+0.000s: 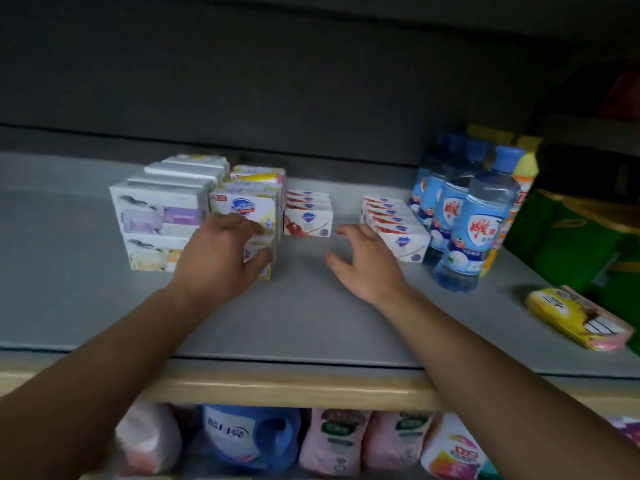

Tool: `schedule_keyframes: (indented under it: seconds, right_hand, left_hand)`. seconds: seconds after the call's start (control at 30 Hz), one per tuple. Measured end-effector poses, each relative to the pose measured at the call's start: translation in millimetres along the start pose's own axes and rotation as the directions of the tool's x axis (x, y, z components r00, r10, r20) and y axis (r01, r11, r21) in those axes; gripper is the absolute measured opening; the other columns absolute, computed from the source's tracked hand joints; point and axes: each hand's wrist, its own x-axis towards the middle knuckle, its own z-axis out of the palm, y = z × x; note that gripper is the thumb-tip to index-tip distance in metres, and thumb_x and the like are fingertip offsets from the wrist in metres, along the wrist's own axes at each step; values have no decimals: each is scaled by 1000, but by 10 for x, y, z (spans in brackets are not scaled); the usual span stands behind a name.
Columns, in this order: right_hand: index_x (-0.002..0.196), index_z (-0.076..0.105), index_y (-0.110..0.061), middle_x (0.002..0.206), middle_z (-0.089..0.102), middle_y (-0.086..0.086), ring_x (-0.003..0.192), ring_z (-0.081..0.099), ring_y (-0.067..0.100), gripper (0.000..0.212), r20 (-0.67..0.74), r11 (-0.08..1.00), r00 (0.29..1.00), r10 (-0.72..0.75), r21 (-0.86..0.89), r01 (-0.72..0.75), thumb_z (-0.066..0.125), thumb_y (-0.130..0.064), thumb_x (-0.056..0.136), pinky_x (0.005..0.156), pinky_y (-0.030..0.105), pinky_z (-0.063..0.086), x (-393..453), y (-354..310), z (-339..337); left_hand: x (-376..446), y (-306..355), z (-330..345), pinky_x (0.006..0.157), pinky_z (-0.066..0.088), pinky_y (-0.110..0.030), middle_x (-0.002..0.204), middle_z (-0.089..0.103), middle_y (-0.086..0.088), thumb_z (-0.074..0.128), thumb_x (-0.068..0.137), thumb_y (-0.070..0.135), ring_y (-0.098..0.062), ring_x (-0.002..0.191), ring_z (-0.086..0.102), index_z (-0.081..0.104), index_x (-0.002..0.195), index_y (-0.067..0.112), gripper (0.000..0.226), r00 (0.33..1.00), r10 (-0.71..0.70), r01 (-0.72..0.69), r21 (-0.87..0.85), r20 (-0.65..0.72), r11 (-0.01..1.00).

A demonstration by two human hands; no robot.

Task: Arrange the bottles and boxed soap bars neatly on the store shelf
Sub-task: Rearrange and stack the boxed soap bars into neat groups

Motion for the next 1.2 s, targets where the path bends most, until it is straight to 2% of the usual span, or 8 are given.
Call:
schedule_keyframes:
  seconds: [0.23, 0.4, 0.6, 0.7, 0.9, 1.03, 1.13, 1.2]
  right_hand:
    - [147, 39, -23, 147, 40, 3, 130, 44, 27, 61, 8, 993, 998, 54, -104, -53, 56, -45, 93, 103, 36, 39, 728, -94, 464]
    - [151, 32, -22, 154, 28, 4, 136, 32, 30, 70, -24, 978, 997, 76, -195, -80, 61, -41, 90, 109, 42, 35, 982, -37, 611]
    - [129, 50, -14, 134, 48, 11, 123, 46, 32, 42, -145, 989, 989, -11, -149, -11, 61, -17, 89, 103, 42, 41, 865, -9, 608]
    - [128, 51, -18, 131, 48, 10, 121, 48, 32, 40, -138, 993, 990, 5, -118, -21, 63, -14, 90, 101, 43, 43, 767, -68, 508]
    - [123, 52, -17, 128, 51, 7, 120, 47, 27, 36, -133, 999, 991, 5, -49, -12, 67, -20, 90, 96, 33, 37, 296, -87, 141]
    - [119, 53, -18, 127, 48, 1, 118, 45, 17, 31, -145, 997, 987, -63, 26, 68, 67, -17, 90, 88, 23, 32, -148, -68, -190]
    - [114, 55, -18, 115, 44, -9, 110, 43, 8, 29, -185, 981, 973, -135, 111, 157, 68, -14, 88, 84, 15, 31, -450, -77, -349]
    - [109, 56, -22, 112, 47, -9, 103, 46, 4, 28, -189, 961, 974, -128, 220, 169, 68, -11, 87, 82, 10, 34, -608, -69, -394]
  left_hand:
    - [-29, -200, 274, 85, 46, -41, 96, 63, -9, 53, 78, 40, -36, 91, 55, 70, 101, 8, 43, 996, 41, -45, -40, -82, 998]
    - [-22, -254, 320, 88, 45, -41, 99, 63, -9, 54, 80, 37, -34, 95, 52, 70, 103, 9, 40, 992, 43, -55, -93, -119, 994]
    - [-4, -264, 355, 89, 43, -37, 101, 63, -7, 63, 79, 31, -33, 97, 52, 71, 105, 10, 34, 990, 38, -52, -98, -138, 994]
    - [-10, -263, 354, 91, 43, -39, 102, 63, -8, 62, 79, 31, -34, 98, 53, 70, 106, 10, 35, 990, 53, -63, -69, -127, 996]
    - [-49, -238, 301, 90, 45, -45, 103, 63, -11, 50, 81, 38, -37, 98, 53, 68, 110, 7, 46, 994, 87, -87, 3, -60, 996]
    - [-62, -68, 183, 97, 43, -44, 122, 58, -11, 54, 82, 40, -36, 110, 52, 59, 125, 8, 54, 979, 199, -195, 84, -41, 977]
    - [-115, 201, 118, 101, 43, -36, 136, 51, -5, 57, 84, 40, -26, 123, 48, 48, 137, 14, 60, 951, 308, -307, -144, -17, 941]
    - [-178, 365, 147, 101, 45, -34, 135, 53, -2, 64, 88, 30, -20, 123, 51, 47, 139, 17, 56, 954, 294, -255, -375, 51, 891]
